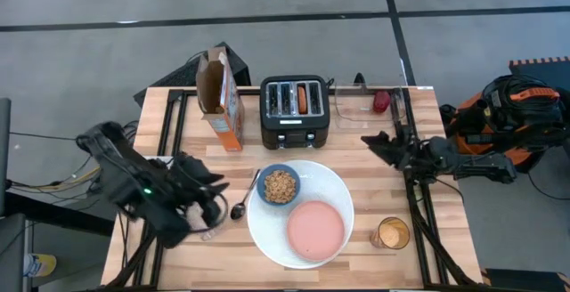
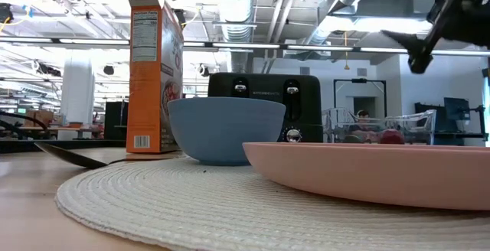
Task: Arrange a breakfast setting
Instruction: Put the purple cup on top of the white placemat
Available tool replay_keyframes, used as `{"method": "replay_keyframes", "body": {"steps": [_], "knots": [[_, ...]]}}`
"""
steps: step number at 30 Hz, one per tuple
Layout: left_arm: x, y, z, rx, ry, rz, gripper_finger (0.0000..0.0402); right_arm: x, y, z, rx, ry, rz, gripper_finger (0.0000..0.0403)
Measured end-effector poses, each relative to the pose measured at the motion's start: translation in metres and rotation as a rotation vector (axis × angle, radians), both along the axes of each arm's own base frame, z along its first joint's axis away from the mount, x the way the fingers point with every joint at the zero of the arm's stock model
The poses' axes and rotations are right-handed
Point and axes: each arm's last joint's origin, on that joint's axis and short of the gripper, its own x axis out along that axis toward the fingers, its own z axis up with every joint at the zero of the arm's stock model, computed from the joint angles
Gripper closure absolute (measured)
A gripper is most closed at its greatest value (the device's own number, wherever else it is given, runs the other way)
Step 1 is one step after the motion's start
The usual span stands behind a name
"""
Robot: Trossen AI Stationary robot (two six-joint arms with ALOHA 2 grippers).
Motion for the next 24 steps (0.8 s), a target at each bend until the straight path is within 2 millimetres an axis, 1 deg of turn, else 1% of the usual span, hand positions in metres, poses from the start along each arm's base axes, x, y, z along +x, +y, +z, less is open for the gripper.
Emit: {"method": "replay_keyframes", "body": {"steps": [4,7,10,13,16,18,22,24], "knots": [[-0.022,0.011,0.017,-0.005,-0.081,-0.025,0.0301,-0.003,0.000,0.010,0.112,-0.125,0.057,0.0047],[-0.036,0.019,0.027,0.002,-0.139,-0.034,0.0301,-0.002,0.001,0.021,0.132,-0.126,0.078,0.0047],[-0.047,0.025,0.033,0.001,-0.172,-0.042,0.0301,0.000,0.001,0.045,0.117,-0.144,0.095,0.0047],[-0.055,0.031,0.038,0.002,-0.185,-0.060,0.0301,0.010,0.002,0.074,0.047,-0.110,0.115,0.0047],[-0.059,0.035,0.041,0.004,-0.206,-0.056,0.0301,0.027,0.003,0.103,-0.022,-0.076,0.120,0.0047],[-0.062,0.039,0.043,-0.001,-0.213,-0.054,0.0301,0.044,0.005,0.120,-0.053,-0.043,0.139,0.0047],[-0.070,0.047,0.047,-0.013,-0.221,-0.059,0.0301,0.087,0.015,0.139,-0.035,0.036,0.203,0.0047],[-0.073,0.051,0.049,-0.019,-0.223,-0.067,0.0301,0.111,0.022,0.142,0.025,0.068,0.223,0.0047]]}}
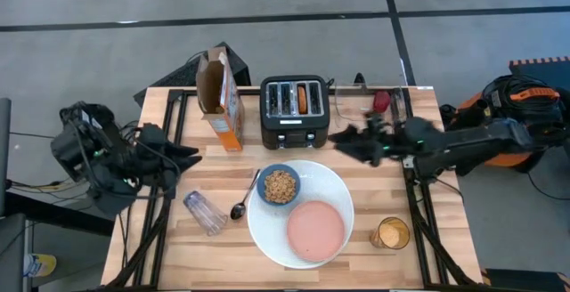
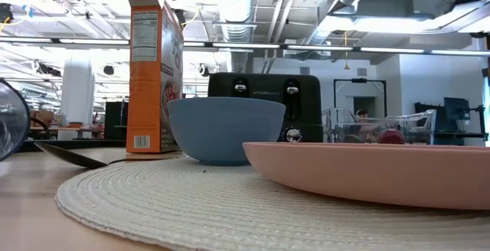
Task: Arrange a breakfast setting
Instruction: Put the purple cup on top of the white placemat
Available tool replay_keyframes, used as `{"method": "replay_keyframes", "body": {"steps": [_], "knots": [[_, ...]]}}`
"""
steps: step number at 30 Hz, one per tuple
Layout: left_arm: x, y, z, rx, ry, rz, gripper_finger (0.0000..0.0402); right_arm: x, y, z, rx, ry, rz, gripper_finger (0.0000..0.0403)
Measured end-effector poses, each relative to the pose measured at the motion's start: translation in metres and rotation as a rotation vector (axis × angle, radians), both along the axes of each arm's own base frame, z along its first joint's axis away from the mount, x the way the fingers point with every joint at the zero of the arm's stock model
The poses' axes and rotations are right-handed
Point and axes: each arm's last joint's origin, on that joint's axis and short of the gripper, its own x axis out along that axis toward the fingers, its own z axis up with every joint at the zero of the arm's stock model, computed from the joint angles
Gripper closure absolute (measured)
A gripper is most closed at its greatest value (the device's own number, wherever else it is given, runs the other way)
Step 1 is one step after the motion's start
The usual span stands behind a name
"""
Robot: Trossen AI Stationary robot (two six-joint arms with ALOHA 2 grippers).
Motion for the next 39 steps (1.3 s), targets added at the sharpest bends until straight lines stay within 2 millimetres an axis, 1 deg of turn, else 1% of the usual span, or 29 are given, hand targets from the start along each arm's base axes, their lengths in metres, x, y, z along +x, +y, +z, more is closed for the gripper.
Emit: {"method": "replay_keyframes", "body": {"steps": [4,8,14,18,24,27,30,33,36,39], "knots": [[-0.009,0.010,0.005,-0.007,-0.016,-0.012,0.0301,0.047,0.018,0.002,0.113,-0.009,0.083,0.0047],[-0.017,0.019,0.009,-0.006,-0.028,-0.026,0.0301,0.087,0.037,-0.001,0.202,-0.056,0.137,0.0047],[-0.030,0.032,0.013,-0.009,-0.007,-0.095,0.0301,0.148,0.060,-0.023,0.373,0.015,0.105,0.0047],[-0.037,0.039,0.015,-0.002,-0.005,-0.124,0.0301,0.185,0.075,-0.033,0.432,0.035,0.121,0.0047],[-0.045,0.048,0.018,0.015,-0.012,-0.148,0.0301,0.229,0.100,-0.036,0.457,0.013,0.162,0.0047],[-0.047,0.050,0.018,0.025,-0.009,-0.161,0.0301,0.249,0.109,-0.041,0.461,0.002,0.175,0.0047],[-0.048,0.050,0.018,0.015,-0.002,-0.173,0.0301,0.270,0.110,-0.050,0.473,-0.005,0.172,0.0047],[-0.047,0.049,0.018,0.022,0.010,-0.191,0.0301,0.289,0.107,-0.061,0.549,-0.001,0.201,0.0047],[-0.047,0.048,0.017,0.022,0.018,-0.199,0.0301,0.305,0.106,-0.076,0.579,0.013,0.222,0.0047],[-0.046,0.047,0.013,0.034,0.030,-0.198,0.0301,0.318,0.110,-0.093,0.627,0.034,0.234,0.0047]]}}
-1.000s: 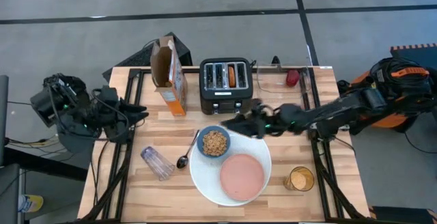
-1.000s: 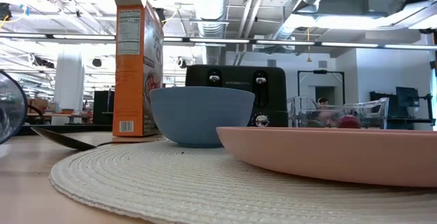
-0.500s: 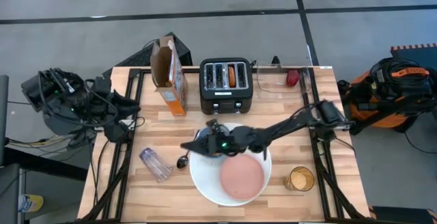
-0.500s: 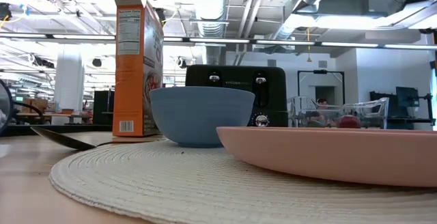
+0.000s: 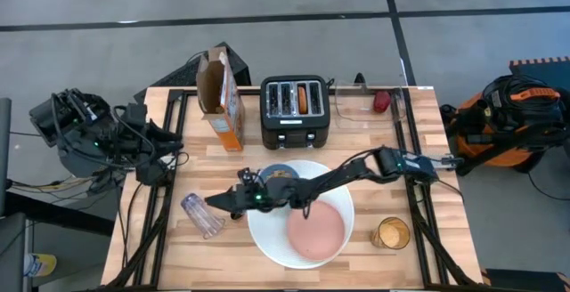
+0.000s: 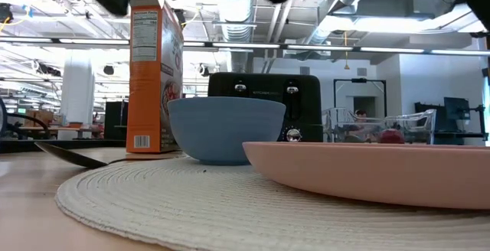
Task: Arrange a breakfast setting
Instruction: Put the purple cup on top of the white placemat
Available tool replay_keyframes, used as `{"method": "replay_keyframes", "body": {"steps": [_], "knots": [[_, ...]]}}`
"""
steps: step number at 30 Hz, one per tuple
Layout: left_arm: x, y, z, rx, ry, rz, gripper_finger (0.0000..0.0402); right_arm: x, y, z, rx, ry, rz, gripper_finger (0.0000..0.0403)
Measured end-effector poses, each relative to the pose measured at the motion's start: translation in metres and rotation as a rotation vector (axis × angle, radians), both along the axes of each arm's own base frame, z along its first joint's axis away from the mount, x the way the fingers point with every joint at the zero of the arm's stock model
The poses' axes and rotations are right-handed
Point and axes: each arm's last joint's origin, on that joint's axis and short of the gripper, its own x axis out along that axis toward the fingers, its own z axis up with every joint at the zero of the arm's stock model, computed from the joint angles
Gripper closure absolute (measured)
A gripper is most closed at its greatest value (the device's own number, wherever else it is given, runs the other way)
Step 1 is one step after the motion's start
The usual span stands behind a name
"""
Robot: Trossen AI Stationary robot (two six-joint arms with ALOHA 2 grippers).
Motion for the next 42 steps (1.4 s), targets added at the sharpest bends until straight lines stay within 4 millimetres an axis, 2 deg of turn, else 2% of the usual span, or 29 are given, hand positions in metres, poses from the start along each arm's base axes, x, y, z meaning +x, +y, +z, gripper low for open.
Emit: {"method": "replay_keyframes", "body": {"steps": [9,13,19,30,36,42], "knots": [[0.003,-0.006,-0.013,-0.015,0.081,-0.049,0.0301,0.020,0.030,-0.021,0.137,0.044,0.099,0.0047],[0.002,-0.009,-0.020,-0.068,0.155,-0.115,0.0301,0.026,0.045,-0.031,0.185,0.137,0.116,0.0047],[0.001,-0.014,-0.036,-0.144,0.294,-0.207,0.0301,0.025,0.057,-0.043,0.277,0.302,0.082,0.0047],[-0.006,-0.009,-0.069,-0.153,0.404,-0.213,0.0301,0.020,0.062,-0.065,0.356,0.513,0.005,0.0047],[-0.008,-0.008,-0.071,-0.175,0.401,-0.219,0.0301,0.021,0.056,-0.067,0.348,0.522,-0.067,0.0047],[-0.001,-0.017,-0.075,-0.158,0.468,-0.268,0.0301,0.021,0.053,-0.068,0.337,0.528,-0.111,0.0047]]}}
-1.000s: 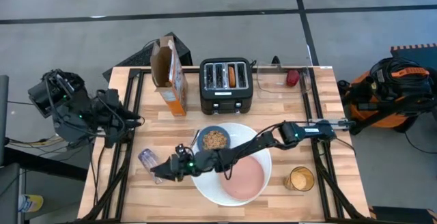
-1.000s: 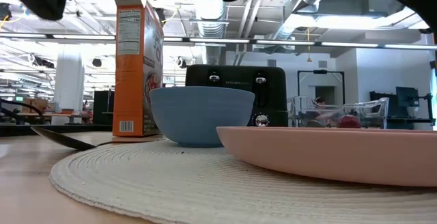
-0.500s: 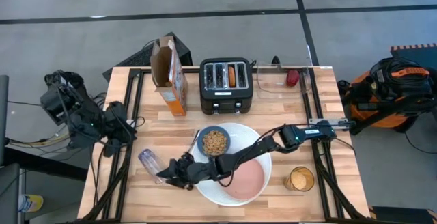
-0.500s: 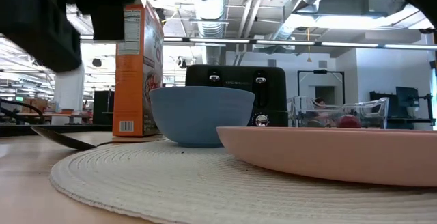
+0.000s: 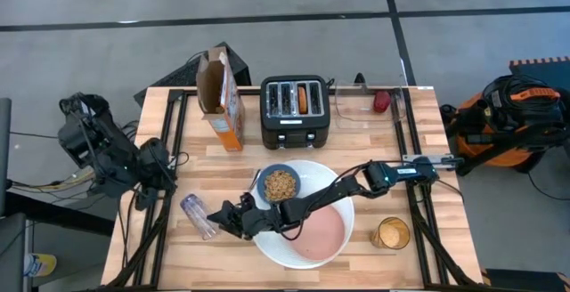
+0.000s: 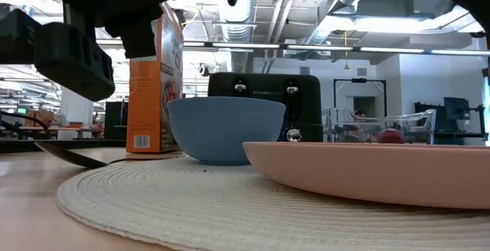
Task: Arrange a breakfast setting
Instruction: Put the purple cup on top of the white placemat
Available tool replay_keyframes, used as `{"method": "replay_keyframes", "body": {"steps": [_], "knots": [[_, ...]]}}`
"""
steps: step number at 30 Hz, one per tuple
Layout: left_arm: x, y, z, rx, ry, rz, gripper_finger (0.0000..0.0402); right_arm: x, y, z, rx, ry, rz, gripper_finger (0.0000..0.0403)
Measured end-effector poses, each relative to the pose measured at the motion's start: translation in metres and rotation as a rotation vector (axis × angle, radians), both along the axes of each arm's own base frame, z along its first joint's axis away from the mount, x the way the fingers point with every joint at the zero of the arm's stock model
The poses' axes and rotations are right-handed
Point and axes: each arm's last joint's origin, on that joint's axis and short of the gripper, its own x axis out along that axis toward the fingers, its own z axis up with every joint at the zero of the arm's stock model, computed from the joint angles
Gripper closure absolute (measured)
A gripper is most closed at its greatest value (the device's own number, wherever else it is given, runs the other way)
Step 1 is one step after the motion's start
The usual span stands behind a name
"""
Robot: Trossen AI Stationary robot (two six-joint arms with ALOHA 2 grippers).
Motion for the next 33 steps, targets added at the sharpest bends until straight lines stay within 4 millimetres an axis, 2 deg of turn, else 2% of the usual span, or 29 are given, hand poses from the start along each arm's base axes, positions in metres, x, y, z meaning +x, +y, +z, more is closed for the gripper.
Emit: {"method": "replay_keyframes", "body": {"steps": [3,10,17,22,28,33], "knots": [[0.002,-0.003,-0.011,0.020,0.038,-0.008,0.0301,0.000,0.000,0.000,-0.008,0.001,-0.008,0.0047],[0.008,-0.012,-0.057,0.055,0.165,0.010,0.0301,-0.003,0.007,-0.002,-0.027,0.018,0.008,0.0047],[0.017,-0.026,-0.090,-0.102,0.143,-0.032,0.0301,-0.001,0.001,-0.003,-0.049,0.033,0.028,0.0047],[0.017,-0.029,-0.117,-0.112,0.250,-0.038,0.0301,0.000,-0.001,-0.003,-0.051,0.035,0.049,0.0047],[0.017,-0.052,-0.145,-0.254,0.291,-0.173,0.0301,0.001,-0.006,-0.003,-0.052,0.034,0.043,0.0047],[0.015,-0.061,-0.173,-0.231,0.328,-0.126,0.0301,0.002,-0.009,-0.003,-0.052,0.034,0.036,0.0047]]}}
